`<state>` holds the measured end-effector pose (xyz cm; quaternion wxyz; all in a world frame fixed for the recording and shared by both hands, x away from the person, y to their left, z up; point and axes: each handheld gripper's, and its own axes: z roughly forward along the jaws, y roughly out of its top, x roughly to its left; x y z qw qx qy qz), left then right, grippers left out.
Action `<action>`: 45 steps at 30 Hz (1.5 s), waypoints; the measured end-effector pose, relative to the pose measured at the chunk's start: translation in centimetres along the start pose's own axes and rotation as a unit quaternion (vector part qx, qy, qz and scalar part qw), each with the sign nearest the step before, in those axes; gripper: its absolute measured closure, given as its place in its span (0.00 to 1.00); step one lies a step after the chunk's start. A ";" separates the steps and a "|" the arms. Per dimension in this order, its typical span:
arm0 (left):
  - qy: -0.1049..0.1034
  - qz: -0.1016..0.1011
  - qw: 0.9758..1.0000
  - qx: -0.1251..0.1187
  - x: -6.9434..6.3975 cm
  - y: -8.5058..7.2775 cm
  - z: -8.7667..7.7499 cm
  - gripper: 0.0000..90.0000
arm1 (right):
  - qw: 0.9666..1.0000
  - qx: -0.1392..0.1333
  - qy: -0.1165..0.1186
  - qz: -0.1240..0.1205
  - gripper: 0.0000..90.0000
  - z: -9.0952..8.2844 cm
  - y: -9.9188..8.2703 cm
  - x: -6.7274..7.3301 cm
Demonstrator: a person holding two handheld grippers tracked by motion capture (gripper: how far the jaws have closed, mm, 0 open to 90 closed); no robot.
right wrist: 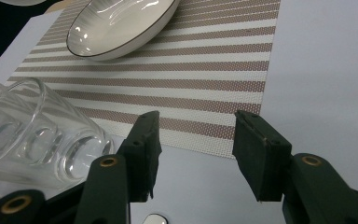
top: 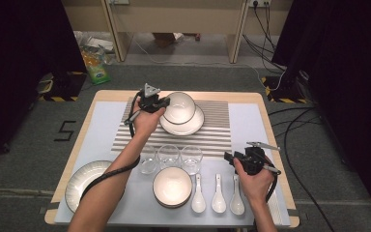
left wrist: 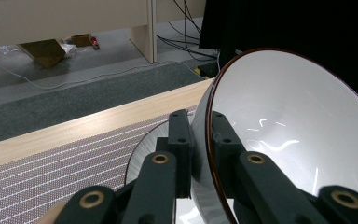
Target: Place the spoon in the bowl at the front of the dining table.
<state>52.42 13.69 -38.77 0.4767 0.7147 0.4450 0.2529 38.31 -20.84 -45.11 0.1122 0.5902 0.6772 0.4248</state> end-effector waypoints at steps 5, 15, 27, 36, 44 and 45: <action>0.000 -0.001 1.000 0.002 0.0 0.0 0.2 0.90 | 1.000 0.001 0.002 0.001 0.57 0.0 0.0 0.0; 0.001 -0.001 1.000 0.008 0.0 0.0 0.6 0.90 | 1.000 0.000 0.001 0.001 0.57 0.0 0.0 0.0; 0.000 -0.003 1.000 0.010 0.0 0.0 1.0 0.90 | 1.000 0.001 0.001 0.001 0.57 0.0 0.0 0.0; 0.000 -0.007 1.000 0.013 0.1 0.0 1.2 0.90 | 1.000 0.001 0.002 0.002 0.57 0.1 0.0 0.0; -0.002 -0.006 1.000 0.015 -0.1 0.2 1.4 0.90 | 1.000 0.000 0.002 0.001 0.57 0.1 0.0 -0.1; -0.002 -0.006 1.000 0.015 -0.1 0.2 1.5 0.90 | 1.000 0.000 0.001 0.001 0.57 0.0 0.0 -0.1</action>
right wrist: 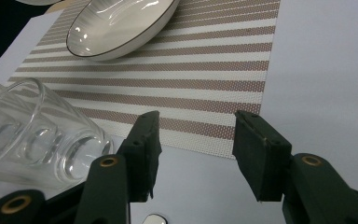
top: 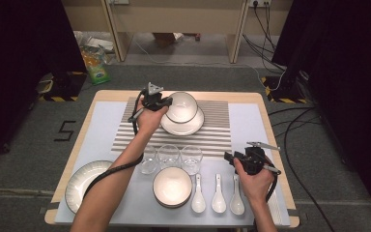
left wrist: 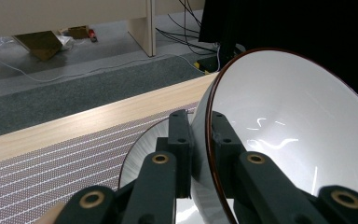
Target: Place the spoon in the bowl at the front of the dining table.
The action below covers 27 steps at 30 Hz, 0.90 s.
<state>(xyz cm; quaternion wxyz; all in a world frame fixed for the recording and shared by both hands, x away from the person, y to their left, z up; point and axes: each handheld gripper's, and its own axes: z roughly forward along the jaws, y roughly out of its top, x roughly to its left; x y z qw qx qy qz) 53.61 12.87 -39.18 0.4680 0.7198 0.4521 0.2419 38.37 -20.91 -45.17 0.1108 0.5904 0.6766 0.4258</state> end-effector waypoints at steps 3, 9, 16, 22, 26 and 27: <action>0.000 -0.001 1.000 0.001 0.0 0.0 0.2 0.90 | 1.000 0.001 0.000 0.002 0.57 0.0 0.0 0.0; 0.000 -0.002 1.000 0.004 0.0 0.1 0.4 0.90 | 1.000 0.000 0.000 0.002 0.57 0.0 0.0 0.0; 0.000 -0.002 1.000 0.004 0.0 0.3 0.6 0.90 | 1.000 0.002 0.001 0.003 0.57 0.0 0.0 0.0; -0.001 -0.002 1.000 0.006 0.0 0.4 0.7 0.90 | 1.000 0.001 0.001 0.002 0.57 0.0 0.0 0.0; 0.001 -0.002 1.000 0.006 0.0 0.5 0.8 0.90 | 1.000 0.000 0.001 0.003 0.57 0.0 0.0 0.0; 0.001 -0.002 1.000 0.007 0.0 0.5 0.8 0.90 | 1.000 0.000 0.001 0.002 0.57 0.0 0.0 0.0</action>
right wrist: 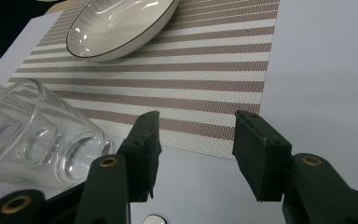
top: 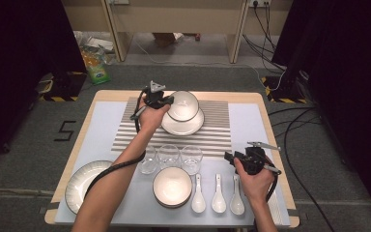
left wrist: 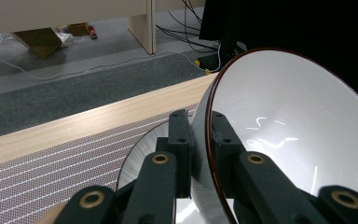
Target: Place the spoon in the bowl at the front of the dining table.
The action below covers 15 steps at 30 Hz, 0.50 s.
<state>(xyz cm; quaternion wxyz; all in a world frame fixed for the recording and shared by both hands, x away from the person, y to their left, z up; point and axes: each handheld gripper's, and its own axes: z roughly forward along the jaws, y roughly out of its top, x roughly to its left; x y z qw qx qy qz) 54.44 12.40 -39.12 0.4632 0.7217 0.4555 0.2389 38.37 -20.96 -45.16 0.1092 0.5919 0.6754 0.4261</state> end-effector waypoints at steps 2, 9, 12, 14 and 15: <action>0.001 0.000 1.000 0.000 0.0 0.1 0.0 0.90 | 1.000 0.000 0.000 0.000 0.57 0.0 0.0 0.0; 0.003 -0.002 1.000 0.003 0.1 0.1 0.2 0.90 | 1.000 0.000 0.001 -0.001 0.57 0.0 0.0 0.0; 0.005 -0.003 1.000 0.004 0.2 0.1 0.3 0.90 | 1.000 -0.001 0.000 -0.001 0.57 0.0 0.0 -0.1; 0.005 -0.004 1.000 0.005 0.2 0.1 0.4 0.90 | 1.000 0.000 0.001 -0.002 0.57 0.0 0.0 -0.1; 0.006 -0.003 1.000 0.005 0.2 0.1 0.4 0.90 | 1.000 -0.001 0.001 -0.002 0.57 0.0 0.0 0.0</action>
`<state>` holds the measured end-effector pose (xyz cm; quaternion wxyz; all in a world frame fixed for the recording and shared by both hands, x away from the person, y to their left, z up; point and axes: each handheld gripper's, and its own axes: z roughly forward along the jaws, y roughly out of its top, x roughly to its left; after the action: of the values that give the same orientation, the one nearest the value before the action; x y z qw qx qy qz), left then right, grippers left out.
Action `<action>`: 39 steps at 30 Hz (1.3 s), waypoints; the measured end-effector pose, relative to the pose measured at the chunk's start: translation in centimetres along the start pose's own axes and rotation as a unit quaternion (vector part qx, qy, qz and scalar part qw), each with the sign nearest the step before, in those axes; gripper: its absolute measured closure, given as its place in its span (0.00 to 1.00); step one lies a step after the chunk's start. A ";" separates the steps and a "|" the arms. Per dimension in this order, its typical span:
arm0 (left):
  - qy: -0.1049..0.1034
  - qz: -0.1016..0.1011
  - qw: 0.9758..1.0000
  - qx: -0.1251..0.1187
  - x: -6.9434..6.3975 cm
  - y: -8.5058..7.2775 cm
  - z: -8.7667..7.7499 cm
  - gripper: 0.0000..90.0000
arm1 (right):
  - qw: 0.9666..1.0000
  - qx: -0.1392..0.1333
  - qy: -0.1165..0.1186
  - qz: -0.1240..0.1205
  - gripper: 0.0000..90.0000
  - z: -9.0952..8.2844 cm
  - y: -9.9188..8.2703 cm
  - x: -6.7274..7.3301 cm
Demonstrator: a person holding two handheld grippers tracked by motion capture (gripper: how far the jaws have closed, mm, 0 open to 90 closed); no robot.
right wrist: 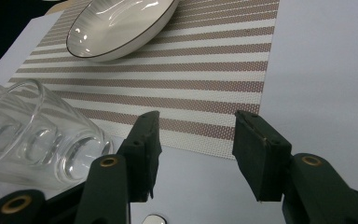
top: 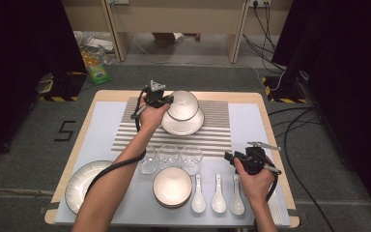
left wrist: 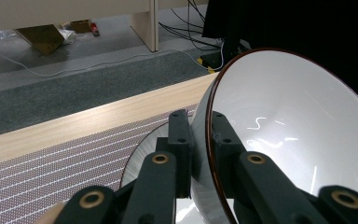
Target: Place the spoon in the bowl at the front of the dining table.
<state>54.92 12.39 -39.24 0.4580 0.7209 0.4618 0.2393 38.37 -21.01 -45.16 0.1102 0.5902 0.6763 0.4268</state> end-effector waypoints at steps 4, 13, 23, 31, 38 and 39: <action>0.001 -0.001 1.000 0.002 0.0 0.1 0.1 0.90 | 1.000 0.000 0.001 0.000 0.57 0.0 0.0 0.0; 0.003 -0.005 1.000 0.006 0.3 0.1 0.6 0.90 | 1.000 0.001 0.002 0.003 0.57 0.0 0.0 0.1; 0.008 -0.006 1.000 0.014 0.4 -0.2 1.3 0.90 | 1.000 -0.001 0.001 0.002 0.57 0.0 0.1 -0.1; 0.010 -0.007 1.000 0.019 0.4 -0.1 1.7 0.90 | 1.000 0.000 0.001 0.003 0.57 0.0 0.0 -0.1; 0.009 -0.008 1.000 0.023 0.4 -0.1 2.1 0.90 | 1.000 0.000 0.001 0.003 0.57 0.0 0.0 -0.1; 0.010 -0.008 1.000 0.023 0.3 -0.1 2.1 0.90 | 1.000 0.000 0.001 0.003 0.57 0.0 0.0 -0.1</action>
<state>56.66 11.77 -40.35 0.4383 0.7251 0.4777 0.2323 38.39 -21.13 -45.15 0.1085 0.5920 0.6745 0.4276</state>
